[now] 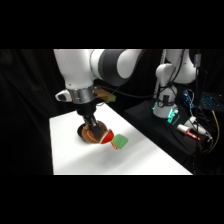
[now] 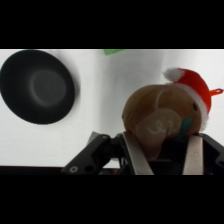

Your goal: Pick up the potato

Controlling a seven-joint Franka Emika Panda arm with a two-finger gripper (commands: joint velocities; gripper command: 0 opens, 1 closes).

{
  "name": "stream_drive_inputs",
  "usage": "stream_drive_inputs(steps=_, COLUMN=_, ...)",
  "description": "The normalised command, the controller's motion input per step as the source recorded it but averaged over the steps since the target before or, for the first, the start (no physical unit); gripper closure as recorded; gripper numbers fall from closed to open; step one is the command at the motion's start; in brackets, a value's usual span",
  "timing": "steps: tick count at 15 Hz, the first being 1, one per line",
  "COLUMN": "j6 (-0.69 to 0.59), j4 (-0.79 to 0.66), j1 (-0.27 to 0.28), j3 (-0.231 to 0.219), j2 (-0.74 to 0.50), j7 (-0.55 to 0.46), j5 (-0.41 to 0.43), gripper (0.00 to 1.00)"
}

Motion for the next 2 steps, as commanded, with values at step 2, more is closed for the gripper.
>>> stream_drive_inputs(steps=2, j6=-0.04, j4=-0.11, j1=0.018, j3=0.009, j2=-0.19, j7=0.07, j5=-0.034, gripper=0.96)
